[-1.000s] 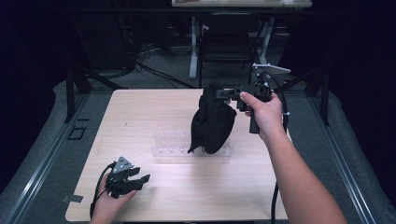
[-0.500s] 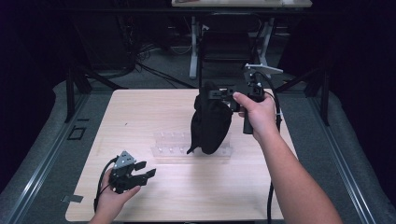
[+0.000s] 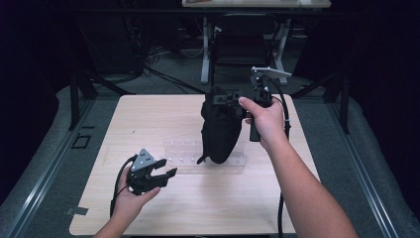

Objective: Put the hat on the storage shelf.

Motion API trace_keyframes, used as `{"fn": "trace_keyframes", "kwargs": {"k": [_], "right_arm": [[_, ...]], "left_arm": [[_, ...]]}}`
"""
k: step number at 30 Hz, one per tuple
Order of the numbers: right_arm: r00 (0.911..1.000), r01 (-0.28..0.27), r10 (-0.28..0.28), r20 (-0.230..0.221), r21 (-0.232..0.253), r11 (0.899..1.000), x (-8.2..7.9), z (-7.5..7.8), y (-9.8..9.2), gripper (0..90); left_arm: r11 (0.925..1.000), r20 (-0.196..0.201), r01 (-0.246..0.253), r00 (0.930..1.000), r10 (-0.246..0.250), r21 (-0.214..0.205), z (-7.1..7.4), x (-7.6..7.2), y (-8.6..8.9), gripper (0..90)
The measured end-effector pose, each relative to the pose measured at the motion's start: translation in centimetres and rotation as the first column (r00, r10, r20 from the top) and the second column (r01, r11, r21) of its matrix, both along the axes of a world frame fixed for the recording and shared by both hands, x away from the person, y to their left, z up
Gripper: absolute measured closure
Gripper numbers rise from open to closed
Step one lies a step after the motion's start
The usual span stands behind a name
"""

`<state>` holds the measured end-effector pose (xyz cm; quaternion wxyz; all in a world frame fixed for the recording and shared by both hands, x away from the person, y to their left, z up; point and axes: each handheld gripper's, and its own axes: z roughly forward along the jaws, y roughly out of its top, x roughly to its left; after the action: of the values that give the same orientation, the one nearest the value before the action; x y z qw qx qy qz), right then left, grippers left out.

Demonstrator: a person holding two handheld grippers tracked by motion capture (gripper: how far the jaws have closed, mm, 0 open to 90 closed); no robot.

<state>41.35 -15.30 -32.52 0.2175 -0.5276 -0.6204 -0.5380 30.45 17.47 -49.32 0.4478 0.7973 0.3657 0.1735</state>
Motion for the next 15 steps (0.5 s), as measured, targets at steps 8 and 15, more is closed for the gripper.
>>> {"fn": "trace_keyframes", "kwargs": {"k": [8, 15], "right_arm": [[1.0000, -0.002, 0.002, 0.004, 0.006, 1.000, 0.0, 0.0, 0.4, 85.2], [1.0000, 0.000, 0.000, 0.003, 0.019, 1.000, 0.1, -0.1, 0.8, 84.4]], "left_arm": [[0.9987, 0.001, 0.051, 0.9987, -0.051, -0.011, 0.8, 0.7, -2.2, 55.4], [0.9963, 0.029, 0.086, 0.9958, -0.086, 0.003, 1.3, 0.7, -4.2, 57.7]]}}
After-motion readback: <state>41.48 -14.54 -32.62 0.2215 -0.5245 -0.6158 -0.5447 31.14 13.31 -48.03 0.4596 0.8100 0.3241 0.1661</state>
